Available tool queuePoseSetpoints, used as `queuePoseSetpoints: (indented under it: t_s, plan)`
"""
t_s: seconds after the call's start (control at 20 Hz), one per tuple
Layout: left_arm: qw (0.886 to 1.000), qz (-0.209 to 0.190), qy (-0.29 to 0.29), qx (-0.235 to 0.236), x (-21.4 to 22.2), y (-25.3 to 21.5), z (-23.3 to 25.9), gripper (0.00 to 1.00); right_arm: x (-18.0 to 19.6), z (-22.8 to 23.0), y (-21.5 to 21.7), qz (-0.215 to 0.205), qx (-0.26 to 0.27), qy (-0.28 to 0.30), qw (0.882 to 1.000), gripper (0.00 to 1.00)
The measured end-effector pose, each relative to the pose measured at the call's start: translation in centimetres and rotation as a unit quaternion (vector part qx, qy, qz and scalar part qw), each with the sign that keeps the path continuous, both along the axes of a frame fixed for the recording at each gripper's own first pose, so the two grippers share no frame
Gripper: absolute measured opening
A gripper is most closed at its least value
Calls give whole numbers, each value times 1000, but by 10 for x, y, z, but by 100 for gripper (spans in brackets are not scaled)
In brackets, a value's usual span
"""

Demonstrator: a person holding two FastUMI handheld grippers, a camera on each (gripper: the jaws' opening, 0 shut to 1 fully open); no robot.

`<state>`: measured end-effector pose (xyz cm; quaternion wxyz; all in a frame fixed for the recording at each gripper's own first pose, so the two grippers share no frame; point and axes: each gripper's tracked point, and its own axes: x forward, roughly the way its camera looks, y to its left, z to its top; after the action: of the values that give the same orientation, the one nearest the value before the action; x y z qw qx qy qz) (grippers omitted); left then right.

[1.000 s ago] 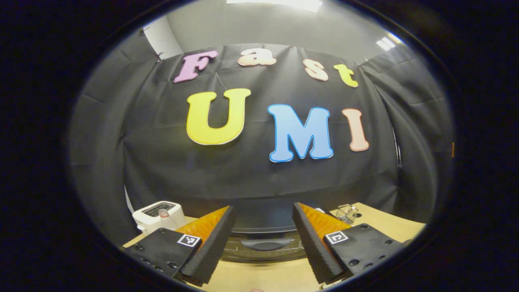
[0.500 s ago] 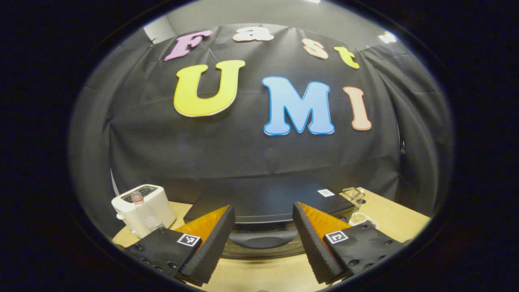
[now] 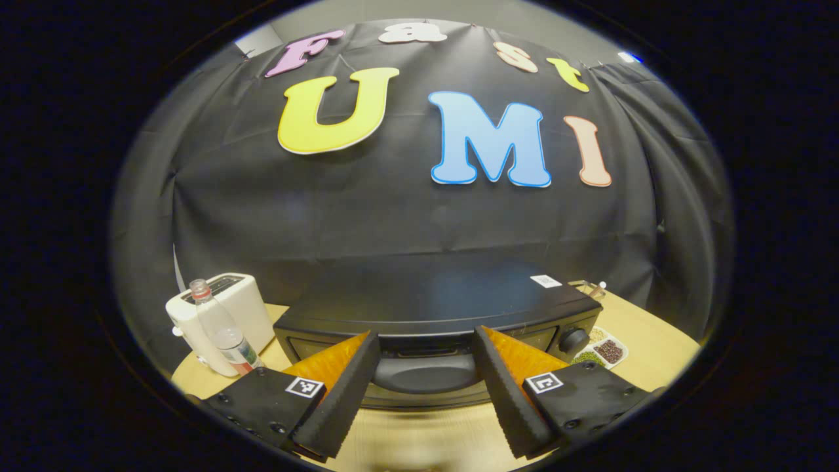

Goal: Open the electric oven with the left hand, put the food in, and close the electric oven.

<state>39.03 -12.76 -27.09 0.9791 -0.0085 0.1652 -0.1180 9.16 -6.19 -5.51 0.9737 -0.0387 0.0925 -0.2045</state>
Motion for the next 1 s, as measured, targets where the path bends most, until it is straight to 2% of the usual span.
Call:
queuePoseSetpoints:
  t_s: [0.05, 0.15, 0.3, 0.35, 0.45, 0.55, 0.65, 0.7, 0.75, 0.8, 0.85, 0.9, 1.0]
  plan:
    - [1000, -3, -3, 5, 0, -3, 0, 100, -1, 0, 0, 2, 0, -1, 1000, 99]
    - [1000, -3, -10, 11, 0, -4, 0, 93, 0, -1, 2, 13, -2, 0, 1000, 98]
    - [1000, -1, -4, 8, -5, -3, -2, 100, 5, 1, 7, 25, -7, 0, 1000, 99]
    - [1000, -1, -6, 7, -8, -2, -2, 96, 8, 3, 11, 31, -5, -5, 1000, 99]
    - [1000, -2, -5, 10, -17, -1, -2, 100, 11, 5, 16, 40, -4, -9, 999, 98]
    - [1000, -3, -2, 10, -26, 0, -3, 96, 10, 2, 15, 44, -3, -8, 999, 99]
    - [1000, -3, 2, 9, -34, 1, -5, 100, 8, -1, 15, 47, 5, -5, 999, 99]
    - [1000, -4, 4, 11, -38, 2, -5, 96, 8, -2, 16, 49, 9, -4, 999, 99]
    - [1000, -4, 5, 12, -42, 2, -6, 100, 7, -2, 15, 49, 11, -5, 999, 99]
    - [1000, -4, 7, 12, -45, 2, -8, 96, 6, -3, 14, 50, 11, -4, 999, 98]
    - [1000, -4, 8, 13, -49, 2, -9, 100, 5, -5, 13, 51, 11, -3, 999, 98]
    - [1000, -3, 10, 13, -53, 3, -10, 96, 4, -5, 13, 52, 12, -1, 999, 99]
    - [1000, 0, 17, 15, -60, 4, -14, 100, 1, -5, 10, 53, 16, 1, 998, 99]
